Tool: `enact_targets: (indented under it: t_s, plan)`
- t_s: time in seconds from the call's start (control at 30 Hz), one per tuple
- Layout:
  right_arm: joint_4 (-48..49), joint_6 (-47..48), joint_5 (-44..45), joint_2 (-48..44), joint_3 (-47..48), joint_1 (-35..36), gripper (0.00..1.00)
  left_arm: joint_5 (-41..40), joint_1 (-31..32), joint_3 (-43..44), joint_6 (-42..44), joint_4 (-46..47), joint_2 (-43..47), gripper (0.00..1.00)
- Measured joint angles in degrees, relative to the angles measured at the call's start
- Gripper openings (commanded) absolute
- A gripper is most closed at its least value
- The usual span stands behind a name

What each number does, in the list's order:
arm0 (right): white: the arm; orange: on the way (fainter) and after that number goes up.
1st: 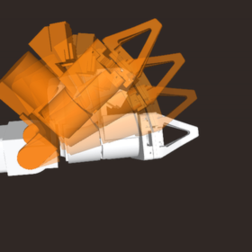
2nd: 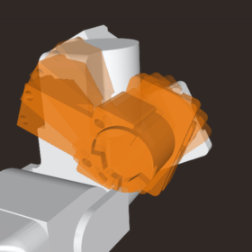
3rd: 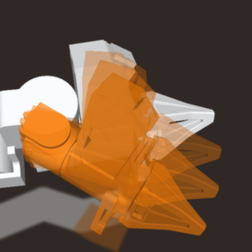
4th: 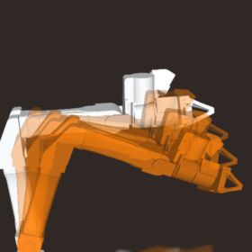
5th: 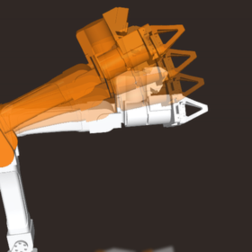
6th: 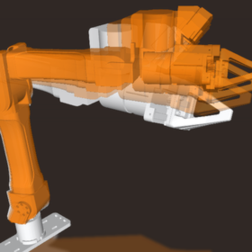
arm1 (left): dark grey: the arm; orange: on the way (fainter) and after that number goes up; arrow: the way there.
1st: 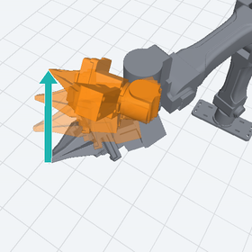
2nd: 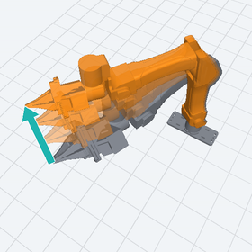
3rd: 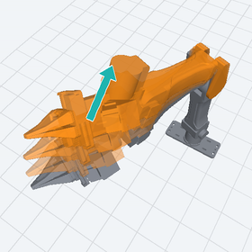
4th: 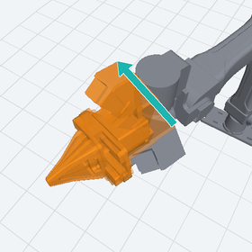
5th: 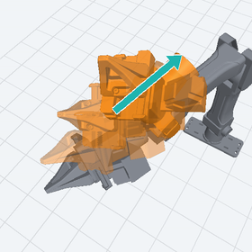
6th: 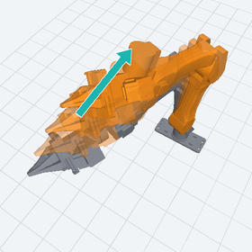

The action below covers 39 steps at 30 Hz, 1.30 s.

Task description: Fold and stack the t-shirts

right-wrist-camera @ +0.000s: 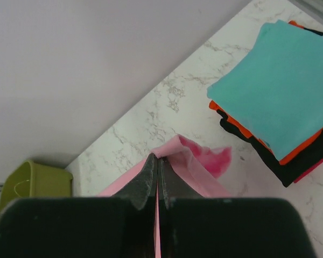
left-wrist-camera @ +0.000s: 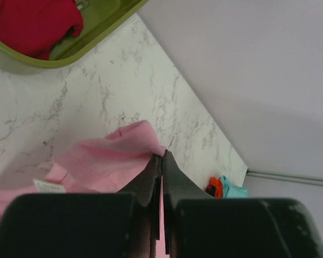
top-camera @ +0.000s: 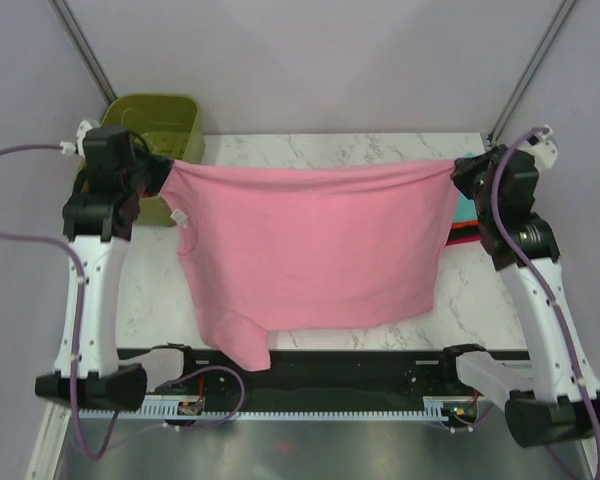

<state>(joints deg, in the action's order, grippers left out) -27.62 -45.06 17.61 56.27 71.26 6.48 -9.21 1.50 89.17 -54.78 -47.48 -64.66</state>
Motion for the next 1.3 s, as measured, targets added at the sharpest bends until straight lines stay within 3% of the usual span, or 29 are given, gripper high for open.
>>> enact_targets:
  t_s: [0.23,0.4,0.57,0.67,0.8,1.0,1.17,1.3]
  plan:
    - [-1.27,-1.27,-6.47,17.75,15.72,-1.86,0.00,5.11,-0.68,20.48,0.20,-0.87,-19.32,0.02]
    - [0.55,-3.23,-13.33,22.47,28.68,-6.36,0.00,9.40,-0.92,32.57,1.27,5.81,-20.72,0.02]
    - [5.97,-5.05,-19.98,26.12,31.67,-10.10,0.00,11.43,-1.55,33.55,1.77,15.41,-19.30,0.02]
    - [11.32,-6.08,-23.45,28.09,25.62,-10.23,0.00,12.46,-2.93,25.29,1.77,21.77,-18.91,0.02]
    - [17.73,-6.88,-27.61,30.73,10.82,-10.08,0.00,14.10,-4.35,6.45,1.77,31.17,-20.24,0.02]
    - [22.77,-5.81,-30.93,36.17,-7.26,-9.86,0.00,14.43,-4.83,-18.12,1.49,32.96,-23.74,0.02]
    - [25.70,-1.49,-29.79,35.47,-17.20,-9.73,0.00,15.43,-5.55,-28.37,1.51,34.67,-21.88,0.02]
    - [26.80,1.07,-28.17,31.21,-25.22,-9.73,0.00,15.06,-5.66,-37.20,1.64,36.98,-14.97,0.02]
